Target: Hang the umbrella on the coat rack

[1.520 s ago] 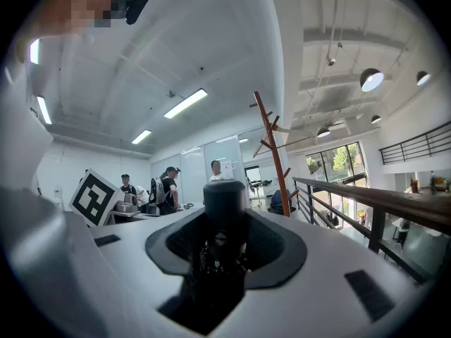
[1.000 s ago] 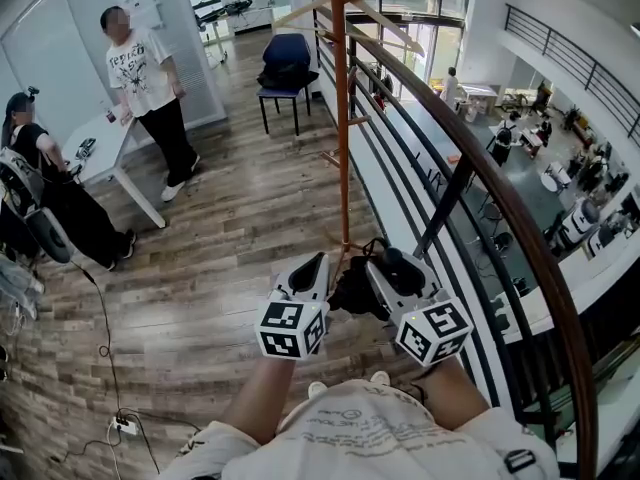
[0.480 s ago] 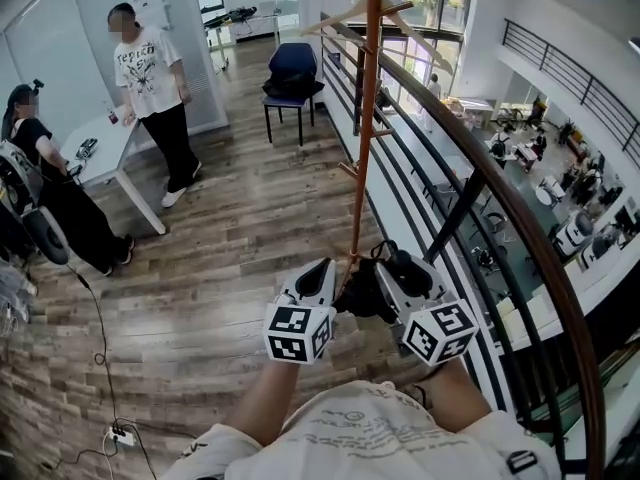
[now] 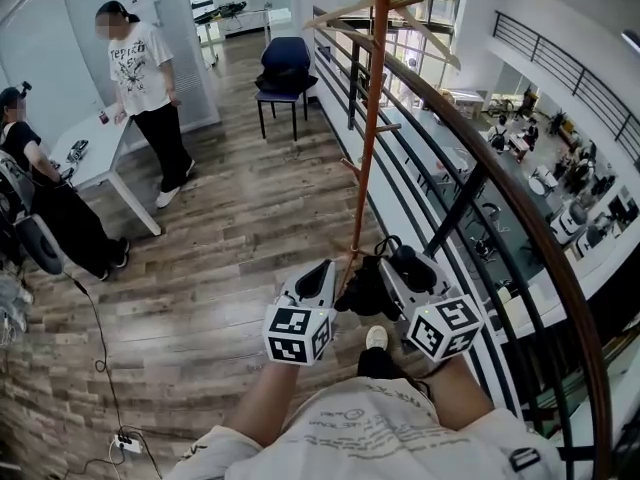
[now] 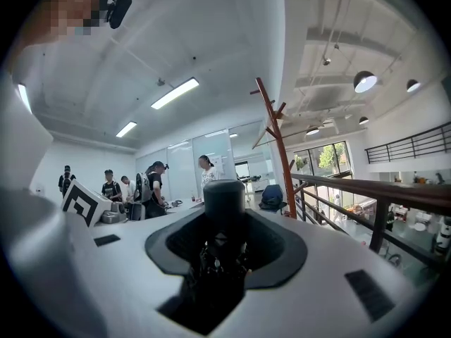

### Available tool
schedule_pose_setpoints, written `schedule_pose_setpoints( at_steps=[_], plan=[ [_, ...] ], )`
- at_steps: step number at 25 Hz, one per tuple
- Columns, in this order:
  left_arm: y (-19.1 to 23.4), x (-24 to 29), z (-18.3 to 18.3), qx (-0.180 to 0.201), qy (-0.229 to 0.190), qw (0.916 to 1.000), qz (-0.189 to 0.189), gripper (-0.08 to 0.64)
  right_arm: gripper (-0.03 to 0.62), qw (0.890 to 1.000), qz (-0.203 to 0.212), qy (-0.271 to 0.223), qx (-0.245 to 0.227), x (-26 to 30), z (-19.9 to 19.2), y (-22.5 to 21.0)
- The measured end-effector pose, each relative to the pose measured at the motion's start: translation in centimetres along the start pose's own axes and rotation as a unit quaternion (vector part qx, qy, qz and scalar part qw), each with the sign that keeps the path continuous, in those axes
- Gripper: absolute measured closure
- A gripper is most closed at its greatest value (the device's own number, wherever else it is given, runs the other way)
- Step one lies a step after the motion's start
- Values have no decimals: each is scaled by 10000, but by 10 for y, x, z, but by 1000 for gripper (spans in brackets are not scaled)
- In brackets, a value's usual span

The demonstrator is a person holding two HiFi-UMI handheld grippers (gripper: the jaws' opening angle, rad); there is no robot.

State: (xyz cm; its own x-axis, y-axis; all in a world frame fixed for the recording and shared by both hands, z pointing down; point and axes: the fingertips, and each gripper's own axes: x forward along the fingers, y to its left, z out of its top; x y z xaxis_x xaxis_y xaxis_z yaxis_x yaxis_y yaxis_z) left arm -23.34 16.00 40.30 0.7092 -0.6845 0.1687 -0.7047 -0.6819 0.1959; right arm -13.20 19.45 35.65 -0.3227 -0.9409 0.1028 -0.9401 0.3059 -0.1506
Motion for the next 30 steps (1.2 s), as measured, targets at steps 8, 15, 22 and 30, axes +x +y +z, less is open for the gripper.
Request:
schedule_pose_setpoints(
  at_steps=[8,15,22,30],
  plan=[
    [31,35,-1,12,165,9997,176,557,434,10000,7,-25,96,45,3,-34],
    [42,76,-1,90,77,9998,167,557,434,9996,205,-168,83,70,-4,-59],
    [41,178,24,205,36,9997,98,557,434,9993,273,-193,-146,111,13,-143],
    [40,278,54,322,189,9993,102,557,434,9984,545,-114,-125,163,43,-224]
  ],
)
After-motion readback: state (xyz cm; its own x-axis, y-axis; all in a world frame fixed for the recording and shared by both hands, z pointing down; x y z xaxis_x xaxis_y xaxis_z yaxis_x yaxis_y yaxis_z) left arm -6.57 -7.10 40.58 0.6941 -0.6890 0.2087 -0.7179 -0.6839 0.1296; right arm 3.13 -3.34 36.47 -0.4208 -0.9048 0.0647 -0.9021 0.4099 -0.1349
